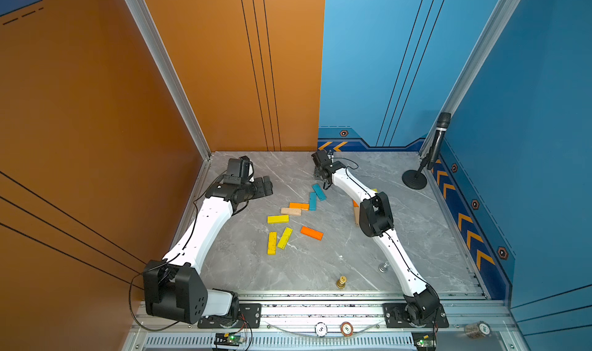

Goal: Assemble the number 6 with building blocks
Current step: Move the building block to the center of the board.

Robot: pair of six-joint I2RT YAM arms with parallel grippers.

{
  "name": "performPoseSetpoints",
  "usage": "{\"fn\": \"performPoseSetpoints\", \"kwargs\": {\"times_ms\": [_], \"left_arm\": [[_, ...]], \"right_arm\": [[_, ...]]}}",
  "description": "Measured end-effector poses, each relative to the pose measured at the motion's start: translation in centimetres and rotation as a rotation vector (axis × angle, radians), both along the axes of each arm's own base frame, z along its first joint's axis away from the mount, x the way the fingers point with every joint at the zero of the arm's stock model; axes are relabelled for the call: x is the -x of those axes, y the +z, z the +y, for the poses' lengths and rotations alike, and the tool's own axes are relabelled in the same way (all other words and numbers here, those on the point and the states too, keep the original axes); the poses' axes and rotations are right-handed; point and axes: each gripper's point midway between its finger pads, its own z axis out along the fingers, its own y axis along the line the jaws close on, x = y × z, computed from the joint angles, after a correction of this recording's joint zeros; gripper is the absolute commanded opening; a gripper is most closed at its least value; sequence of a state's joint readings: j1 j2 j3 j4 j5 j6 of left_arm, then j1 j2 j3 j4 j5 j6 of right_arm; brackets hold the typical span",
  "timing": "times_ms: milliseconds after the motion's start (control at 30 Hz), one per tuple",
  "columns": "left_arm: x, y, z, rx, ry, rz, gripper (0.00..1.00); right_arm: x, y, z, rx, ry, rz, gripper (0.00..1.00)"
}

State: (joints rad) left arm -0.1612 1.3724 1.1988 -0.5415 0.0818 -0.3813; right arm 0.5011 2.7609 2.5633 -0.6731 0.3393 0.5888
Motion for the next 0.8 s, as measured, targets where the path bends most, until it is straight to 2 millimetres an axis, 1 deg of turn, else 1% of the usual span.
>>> {"fn": "performPoseSetpoints", "kwargs": {"times_ms": [67,333,400,467,600,800], "left_arm": [[-0.01,-0.06,0.17,0.0,0.004,0.001,0.95],[0.0,0.18,0.61,0.01,0.013,-0.006,0.96],[-0.03,0.35,0.67,0.016,0.012,-0.011,0.95],[-0.06,0.44,0.68,0.021,0.011,-0.014,0.95],[-0.04,0.39,0.71,0.025,0.011,-0.015,0.96],[0.12,0.28,0.88,0.027,0.013,-0.014,0.95]], "right_arm": [[-0.13,-0.11,0.01,-0.004,-0.008,-0.005,0.63],[-0.52,-0.1,-0.19,-0.014,-0.022,-0.014,0.51],[-0.55,-0.12,-0.25,-0.017,-0.023,-0.012,0.45],[-0.56,-0.14,-0.25,-0.02,-0.022,-0.01,0.43],[-0.57,-0.17,-0.16,-0.034,-0.017,-0.005,0.33],[-0.57,-0.18,-0.06,-0.044,-0.01,0.0,0.27]]}}
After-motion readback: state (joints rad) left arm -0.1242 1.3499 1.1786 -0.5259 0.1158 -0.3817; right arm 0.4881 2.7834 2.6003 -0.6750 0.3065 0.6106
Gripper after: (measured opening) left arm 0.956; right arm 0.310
